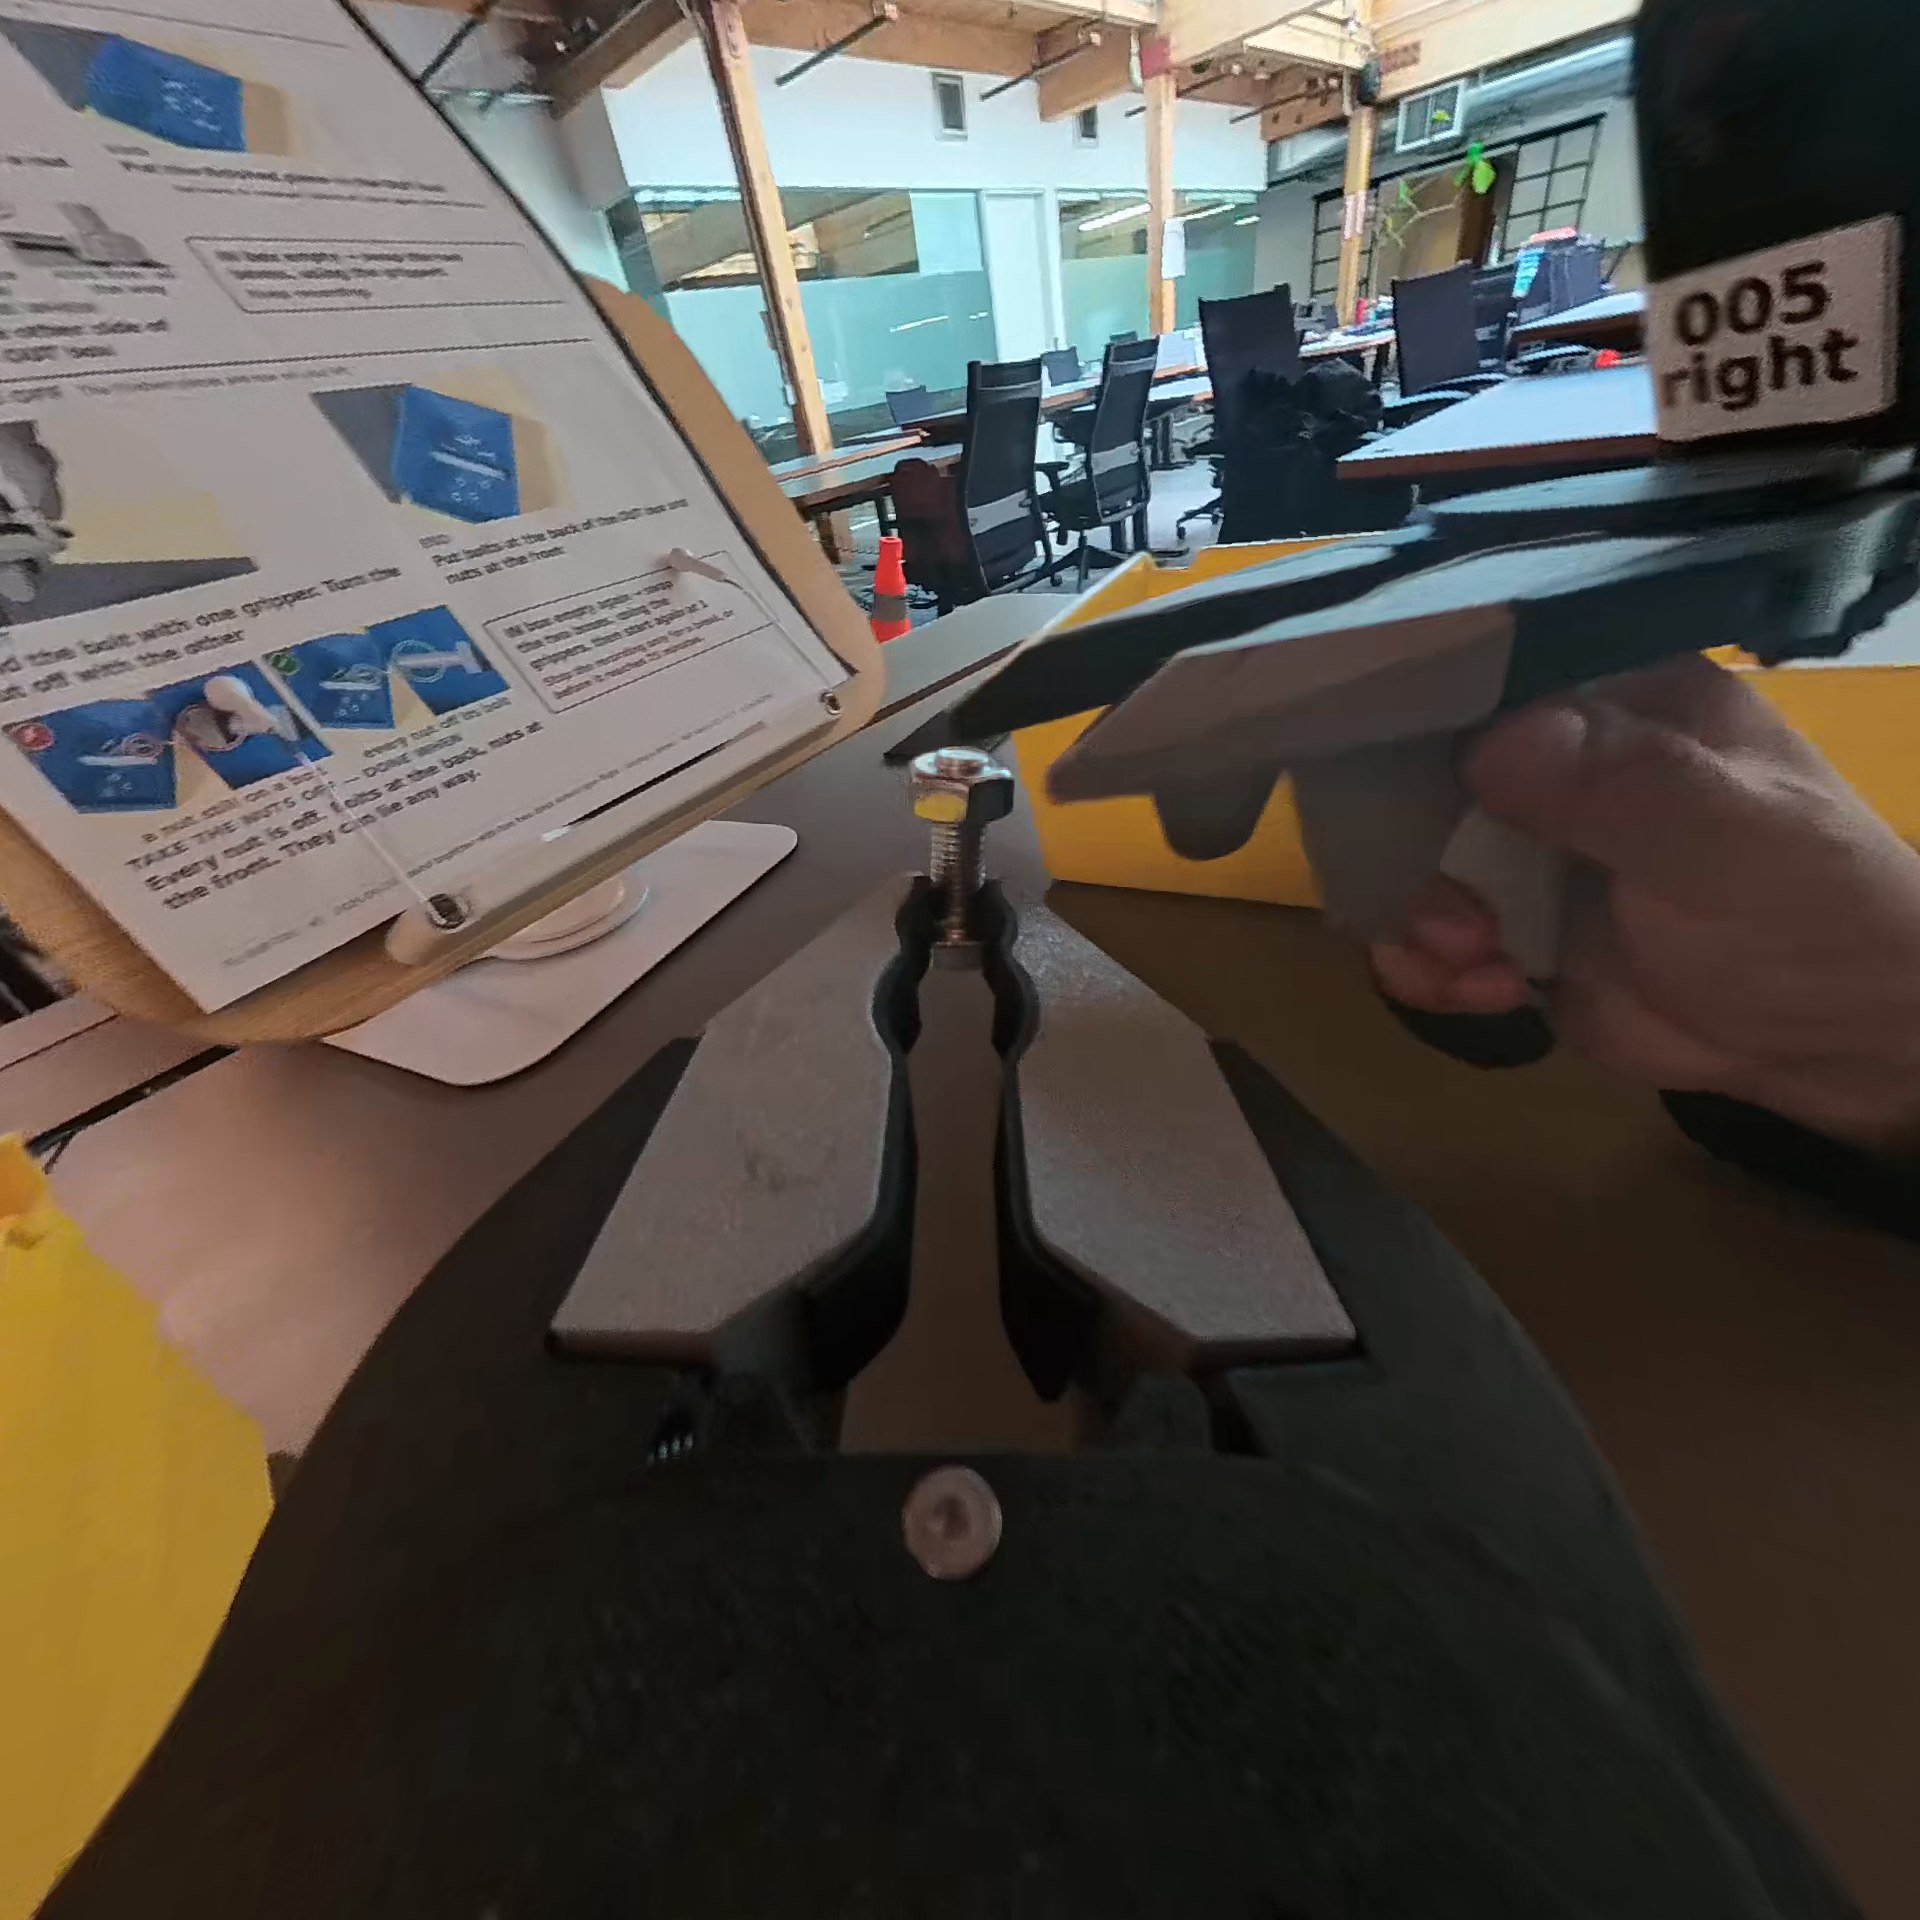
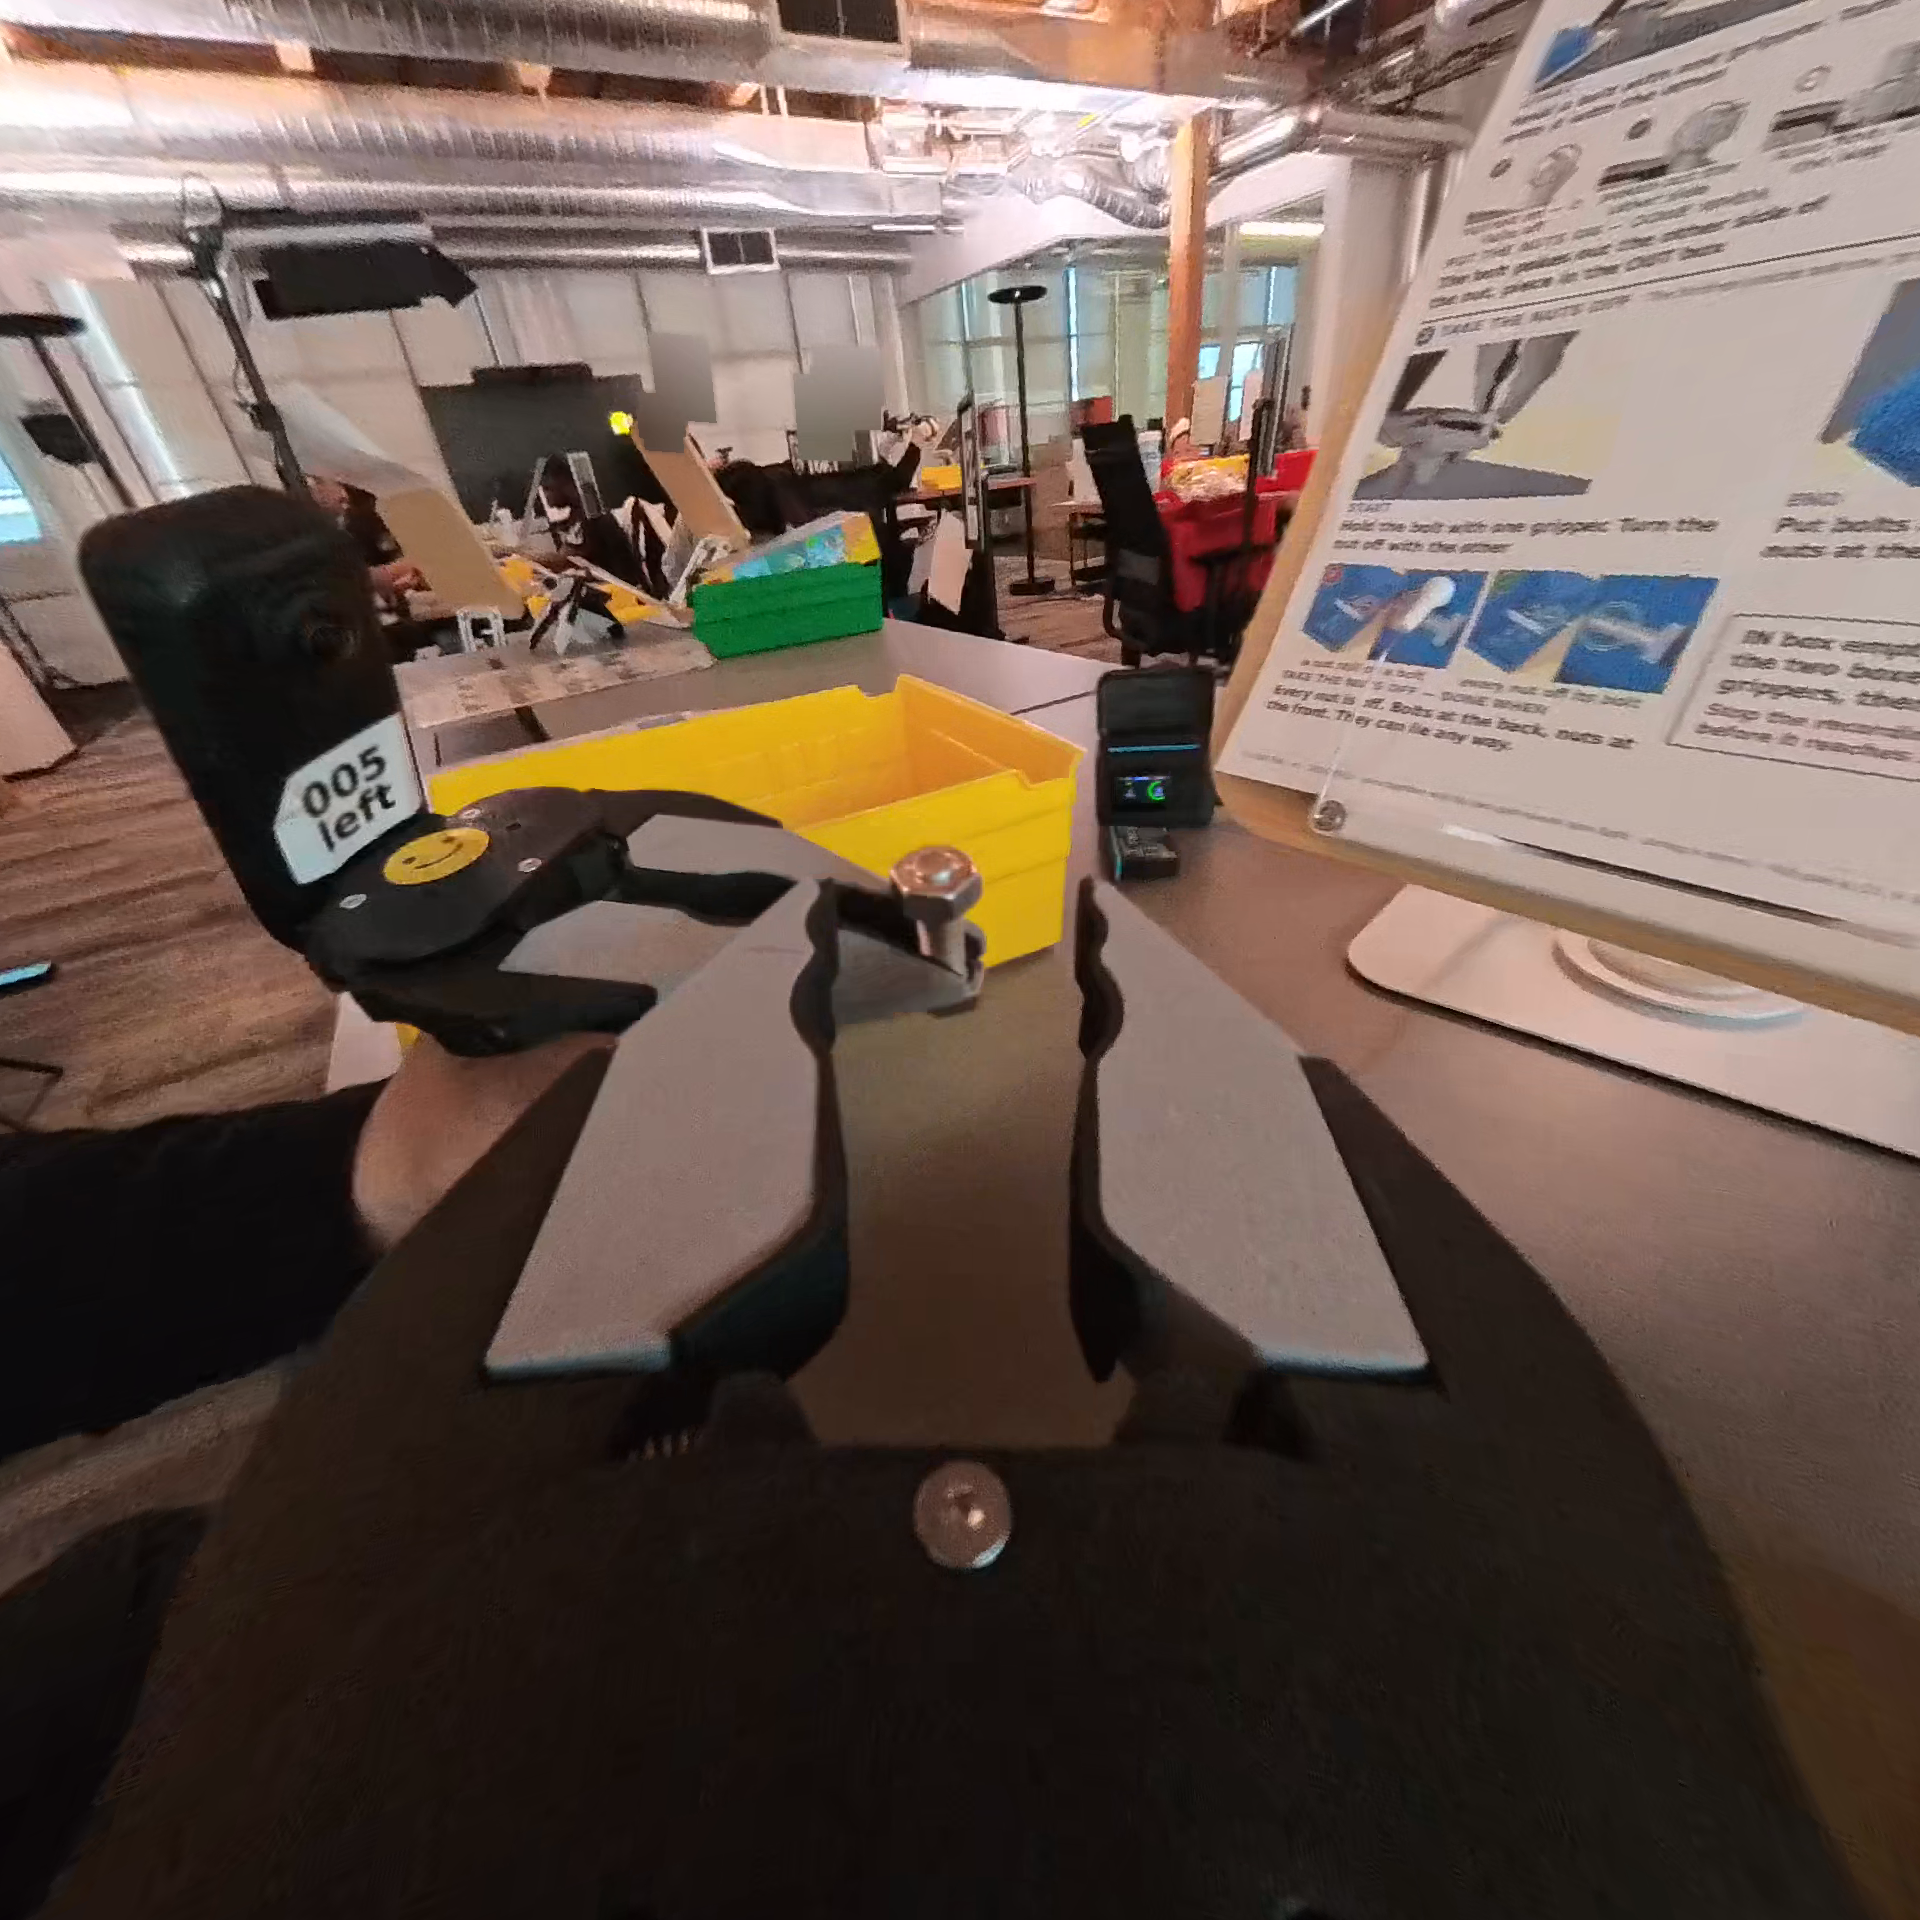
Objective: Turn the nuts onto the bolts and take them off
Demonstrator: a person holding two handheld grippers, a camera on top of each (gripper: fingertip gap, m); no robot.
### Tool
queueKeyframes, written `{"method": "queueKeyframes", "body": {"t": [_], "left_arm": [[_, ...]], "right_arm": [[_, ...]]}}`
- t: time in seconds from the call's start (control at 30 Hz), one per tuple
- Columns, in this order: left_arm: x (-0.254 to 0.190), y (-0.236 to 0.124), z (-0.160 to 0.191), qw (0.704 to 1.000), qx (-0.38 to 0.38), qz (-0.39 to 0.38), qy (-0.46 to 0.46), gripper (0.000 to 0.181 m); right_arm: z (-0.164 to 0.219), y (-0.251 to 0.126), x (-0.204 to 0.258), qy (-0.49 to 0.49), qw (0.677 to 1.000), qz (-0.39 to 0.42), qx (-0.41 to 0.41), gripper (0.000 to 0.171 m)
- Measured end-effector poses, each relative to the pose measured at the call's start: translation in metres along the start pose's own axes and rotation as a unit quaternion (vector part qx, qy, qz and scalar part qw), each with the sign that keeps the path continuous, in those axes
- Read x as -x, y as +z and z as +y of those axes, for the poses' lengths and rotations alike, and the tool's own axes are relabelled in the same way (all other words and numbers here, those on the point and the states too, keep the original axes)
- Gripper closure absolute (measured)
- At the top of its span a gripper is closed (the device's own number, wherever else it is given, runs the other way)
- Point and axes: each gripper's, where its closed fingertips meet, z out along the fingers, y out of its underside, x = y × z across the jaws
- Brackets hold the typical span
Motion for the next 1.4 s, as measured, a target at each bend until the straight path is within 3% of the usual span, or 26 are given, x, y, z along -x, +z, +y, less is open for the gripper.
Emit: {"method": "queueKeyframes", "body": {"t": [0.13,0.23,0.3,0.33,0.4,0.5,0.63,0.7,0.73,0.77,0.8,0.93,1.07,1.17,1.2,1.27,1.4], "left_arm": [[-0.009,0.001,-0.002,1.000,-0.002,0.008,0.024,0.174],[0.009,-0.001,0.002,1.000,0.007,-0.027,0.001,0.175],[0.013,-0.006,-0.003,1.000,-0.012,-0.022,-0.018,0.175],[0.013,-0.006,-0.003,1.000,-0.013,-0.022,-0.016,0.175],[0.009,-0.004,-0.002,1.000,-0.006,-0.020,-0.007,0.175],[0.002,-0.001,-0.001,1.000,-0.002,-0.010,0.007,0.175],[-0.001,0.000,-0.001,1.000,-0.003,-0.006,0.012,0.175],[0.006,-0.001,0.000,1.000,0.001,-0.021,0.005,0.174],[0.010,-0.002,0.001,1.000,0.001,-0.025,-0.003,0.175],[0.011,-0.004,-0.001,1.000,-0.005,-0.022,-0.011,0.174],[0.012,-0.005,-0.002,1.000,-0.010,-0.023,-0.014,0.175],[0.007,-0.003,-0.001,1.000,-0.005,-0.017,-0.005,0.175],[-0.002,0.000,0.000,1.000,0.000,-0.004,0.008,0.174],[0.002,0.000,0.001,1.000,0.001,-0.013,0.004,0.175],[0.006,-0.001,0.002,1.000,0.005,-0.020,0.000,0.175],[0.010,-0.003,-0.001,1.000,-0.005,-0.021,-0.015,0.175],[0.013,-0.004,-0.001,0.999,-0.006,-0.029,-0.015,0.175]], "right_arm": [[0.005,0.011,0.001,-0.021,0.999,0.020,0.019,0.139],[0.011,0.003,-0.016,-0.010,0.998,0.056,0.035,0.141],[0.014,-0.009,-0.039,-0.007,0.993,0.111,0.042,0.167],[0.009,-0.011,-0.037,0.003,0.995,0.097,0.029,0.150],[-0.001,-0.008,-0.017,0.019,0.999,0.031,-0.009,0.143],[0.000,0.005,0.004,-0.002,1.000,-0.003,0.000,0.132],[0.006,0.013,-0.001,-0.022,0.999,0.030,0.020,0.143],[0.008,0.007,-0.011,-0.013,0.998,0.050,0.028,0.136],[0.011,0.002,-0.021,-0.006,0.997,0.075,0.034,0.144],[0.011,-0.004,-0.032,-0.005,0.994,0.101,0.032,0.164],[0.008,-0.008,-0.033,-0.001,0.995,0.096,0.024,0.151],[-0.005,-0.003,-0.007,0.006,1.000,0.021,-0.018,0.134],[-0.001,0.012,0.006,-0.017,1.000,0.012,0.000,0.133],[0.001,0.009,-0.005,-0.020,0.999,0.039,0.008,0.144],[0.003,0.005,-0.011,-0.012,0.999,0.052,0.012,0.138],[0.004,-0.003,-0.022,0.009,0.998,0.068,0.009,0.148],[-0.003,-0.007,-0.015,0.018,0.999,0.039,-0.015,0.141]]}}
